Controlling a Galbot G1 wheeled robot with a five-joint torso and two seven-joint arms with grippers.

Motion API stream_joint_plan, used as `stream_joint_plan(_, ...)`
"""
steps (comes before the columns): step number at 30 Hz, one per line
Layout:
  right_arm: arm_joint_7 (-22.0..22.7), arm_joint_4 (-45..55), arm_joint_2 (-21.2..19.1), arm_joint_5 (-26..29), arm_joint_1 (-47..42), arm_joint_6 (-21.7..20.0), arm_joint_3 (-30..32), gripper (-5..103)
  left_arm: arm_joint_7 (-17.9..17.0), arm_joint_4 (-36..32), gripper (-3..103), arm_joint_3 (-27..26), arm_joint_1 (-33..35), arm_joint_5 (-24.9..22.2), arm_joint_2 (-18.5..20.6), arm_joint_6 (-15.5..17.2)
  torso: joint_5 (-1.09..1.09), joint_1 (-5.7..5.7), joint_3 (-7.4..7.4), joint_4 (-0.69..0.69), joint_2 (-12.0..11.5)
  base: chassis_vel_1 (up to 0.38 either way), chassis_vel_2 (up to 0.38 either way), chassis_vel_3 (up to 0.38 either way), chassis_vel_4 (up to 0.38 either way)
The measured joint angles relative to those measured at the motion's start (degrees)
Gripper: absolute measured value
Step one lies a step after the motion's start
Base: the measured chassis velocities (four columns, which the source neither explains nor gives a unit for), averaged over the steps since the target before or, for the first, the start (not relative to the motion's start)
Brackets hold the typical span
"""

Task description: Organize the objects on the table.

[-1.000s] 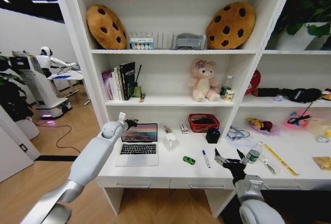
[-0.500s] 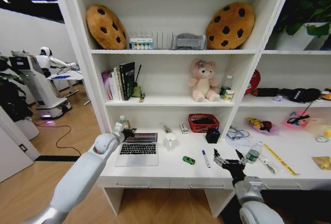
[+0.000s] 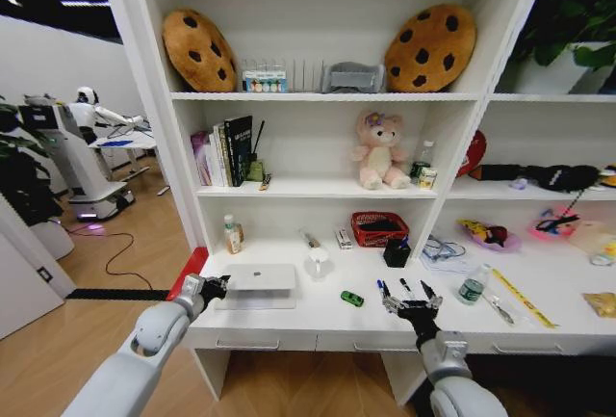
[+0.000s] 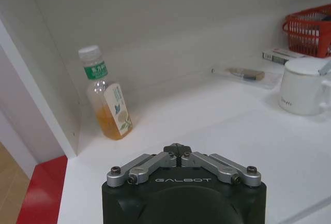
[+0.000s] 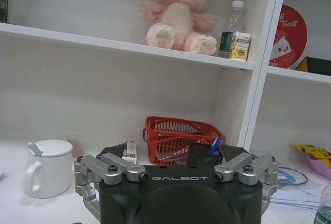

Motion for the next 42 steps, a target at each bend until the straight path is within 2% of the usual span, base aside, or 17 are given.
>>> stream_joint_plan(5,0.02,0.33,-0.18,0.41,-0.26,0.02,0.74,100,-1.44,-0.07,0,0.85,-2.65,-1.99,-0.93,-1.94,0.00,0.00,0.00,-0.01,0.00,0.000,0.000,0.000,0.000)
stream_joint_plan(7,0.14,0.69,-0.18,0.69,-0.47,0.10,1.12,100,-3.10,0.42,0,1.31,-4.49,-4.26,-2.11,-6.95,0.01,0.00,0.01,-0.01,0.00,0.000,0.000,0.000,0.000)
stream_joint_plan(8,0.25,0.95,-0.16,0.83,-0.50,0.10,1.23,100,-3.99,0.88,0,1.17,-4.88,-5.23,-3.09,-12.34,0.00,0.01,0.00,-0.01,0.00,0.000,0.000,0.000,0.000)
stream_joint_plan(11,0.31,1.07,-0.16,0.90,-0.46,0.10,1.28,100,-4.46,0.97,0,0.85,-4.84,-5.47,-3.56,-14.72,0.01,0.00,0.01,-0.01,0.00,0.000,0.000,0.000,0.000)
stream_joint_plan(14,0.54,1.26,-0.03,1.18,0.40,-0.46,1.14,100,-9.60,0.23,0,-1.85,-1.89,-7.55,-5.81,-23.88,0.00,0.01,0.00,0.02,0.00,0.000,0.000,0.000,0.000)
stream_joint_plan(15,0.54,1.26,-0.03,1.18,0.40,-0.46,1.14,100,-9.60,0.23,0,-1.85,-1.89,-7.55,-5.81,-23.88,0.00,0.01,0.00,0.02,0.00,0.000,0.000,0.000,0.000)
stream_joint_plan(16,0.57,1.26,0.13,1.21,0.76,-0.62,0.99,100,-11.15,-0.26,0,-2.85,-0.48,-7.82,-6.52,-25.81,0.00,0.00,0.00,0.02,0.00,0.000,0.000,0.000,0.000)
stream_joint_plan(20,0.62,1.26,0.40,1.22,1.18,-0.84,0.81,100,-13.43,-2.27,0,-4.42,2.93,-7.83,-7.46,-27.15,0.00,0.01,0.00,0.01,0.00,0.000,0.000,0.000,0.000)
stream_joint_plan(22,0.64,1.70,0.66,1.24,1.14,-0.97,0.81,100,-14.98,-5.31,-3,-5.65,7.49,-7.65,-8.02,-27.36,0.00,0.01,0.00,0.01,0.00,0.000,0.000,0.000,0.000)
stream_joint_plan(26,0.74,2.42,0.78,1.43,0.51,-1.05,1.20,100,-14.73,-8.53,7,-7.51,13.36,-6.91,-8.51,-26.78,-0.01,0.01,0.00,0.01,0.00,0.000,0.000,0.000,0.000)
stream_joint_plan(28,0.81,3.01,0.69,1.62,-0.36,-1.00,1.82,100,-12.18,-11.78,23,-9.75,18.47,-5.43,-8.57,-26.37,0.00,0.00,0.00,0.02,0.00,0.000,0.000,0.000,0.000)
stream_joint_plan(30,0.83,3.27,0.69,1.62,-0.79,-0.89,2.06,100,-11.31,-13.58,29,-10.80,20.74,-4.82,-8.58,-26.32,0.00,0.00,0.00,0.01,0.00,0.000,0.000,0.000,0.000)
stream_joint_plan(31,0.85,3.99,1.19,1.54,-1.41,-0.78,1.93,100,-10.17,-17.74,45,-13.73,25.11,-4.49,-9.42,-26.20,0.00,0.00,0.00,0.01,0.00,0.000,0.000,0.000,0.000)
stream_joint_plan(32,0.85,3.99,1.19,1.54,-1.41,-0.78,1.93,100,-10.17,-17.74,45,-13.73,25.11,-4.49,-9.42,-26.20,0.00,0.00,0.00,0.01,0.00,0.000,0.000,0.000,0.000)
stream_joint_plan(35,0.85,4.87,1.59,1.19,-1.85,-0.78,1.54,100,-8.56,-19.77,61,-15.72,27.45,-4.43,-9.66,-26.42,0.01,0.00,0.00,0.01,0.00,0.000,0.000,0.000,0.000)
stream_joint_plan(37,0.84,5.31,1.61,1.18,-2.13,-0.81,1.57,100,-7.79,-20.12,61,-16.19,27.94,-4.42,-9.59,-26.44,0.00,0.00,0.00,0.01,0.00,0.000,0.000,0.000,0.000)
stream_joint_plan(42,0.86,7.01,1.29,1.32,-3.46,-0.88,2.62,100,-6.59,-20.36,83,-16.44,28.85,-3.78,-10.06,-26.80,0.00,0.01,0.00,0.00,0.00,0.000,0.000,0.000,0.000)
